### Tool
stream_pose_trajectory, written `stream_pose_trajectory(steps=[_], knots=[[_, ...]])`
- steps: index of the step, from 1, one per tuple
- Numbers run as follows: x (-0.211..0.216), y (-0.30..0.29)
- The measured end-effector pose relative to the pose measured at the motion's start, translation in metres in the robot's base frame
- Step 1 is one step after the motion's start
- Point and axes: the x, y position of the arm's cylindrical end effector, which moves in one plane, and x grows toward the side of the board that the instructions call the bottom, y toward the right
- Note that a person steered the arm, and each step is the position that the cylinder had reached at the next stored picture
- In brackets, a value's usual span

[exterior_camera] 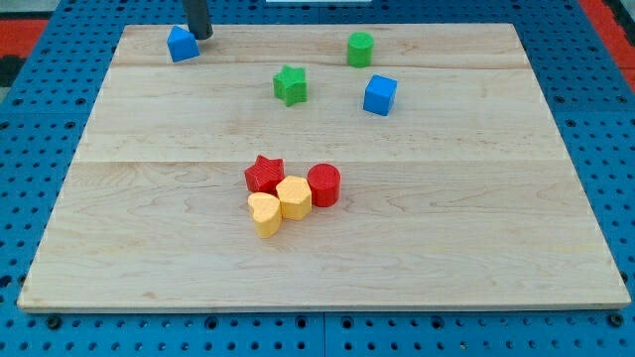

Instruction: Push the green circle diagonally towards the green star

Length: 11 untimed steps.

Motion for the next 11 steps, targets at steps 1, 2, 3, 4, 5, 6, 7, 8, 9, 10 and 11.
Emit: stream_pose_trajectory(steps=[1, 2, 3, 4, 5, 6, 7, 8, 9, 10, 11], knots=[[0.011, 0.04], [0.025, 0.12], [0.031, 0.196], [0.076, 0.199], [0.089, 0.26], [0.068, 0.303], [0.033, 0.296], [0.013, 0.232], [0.038, 0.209], [0.084, 0.251], [0.089, 0.214]])
